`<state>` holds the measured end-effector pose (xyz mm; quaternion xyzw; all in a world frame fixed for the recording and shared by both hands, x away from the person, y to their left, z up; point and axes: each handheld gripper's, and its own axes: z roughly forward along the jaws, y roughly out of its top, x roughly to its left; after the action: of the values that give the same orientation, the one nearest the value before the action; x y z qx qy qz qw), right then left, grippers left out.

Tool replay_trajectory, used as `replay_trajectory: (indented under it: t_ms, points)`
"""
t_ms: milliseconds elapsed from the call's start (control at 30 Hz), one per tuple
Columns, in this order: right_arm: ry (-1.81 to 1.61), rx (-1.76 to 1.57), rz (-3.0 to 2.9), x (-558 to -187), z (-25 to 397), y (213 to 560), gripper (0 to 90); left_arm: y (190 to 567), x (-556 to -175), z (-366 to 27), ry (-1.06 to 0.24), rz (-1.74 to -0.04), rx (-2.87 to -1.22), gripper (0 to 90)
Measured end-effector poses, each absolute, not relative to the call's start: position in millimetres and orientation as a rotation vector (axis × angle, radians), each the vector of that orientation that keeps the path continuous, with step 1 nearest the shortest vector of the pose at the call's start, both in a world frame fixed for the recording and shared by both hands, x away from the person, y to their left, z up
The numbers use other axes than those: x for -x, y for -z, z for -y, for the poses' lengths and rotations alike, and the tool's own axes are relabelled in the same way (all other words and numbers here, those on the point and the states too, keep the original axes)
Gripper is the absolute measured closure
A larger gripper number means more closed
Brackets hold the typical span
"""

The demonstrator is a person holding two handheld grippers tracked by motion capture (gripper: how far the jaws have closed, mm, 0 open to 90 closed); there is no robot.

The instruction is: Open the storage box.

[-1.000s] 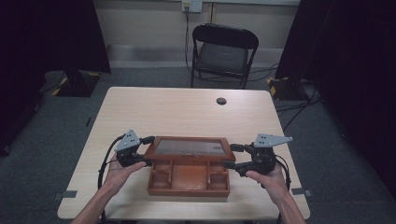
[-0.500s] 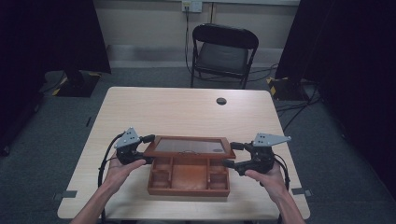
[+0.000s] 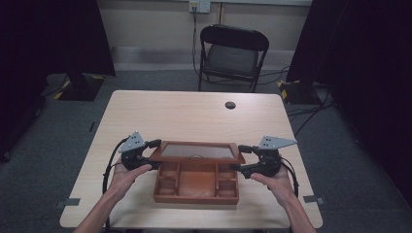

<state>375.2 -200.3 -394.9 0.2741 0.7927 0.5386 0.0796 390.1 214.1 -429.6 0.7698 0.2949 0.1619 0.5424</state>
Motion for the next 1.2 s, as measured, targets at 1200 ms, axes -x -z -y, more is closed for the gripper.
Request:
replay_trajectory:
  t_ms: [1200]
  points:
    - [-1.621, -0.897, -2.329, -429, 192, 420, 41.5, 434, -415, -223, -0.381, -0.770, -1.780, 31.7]
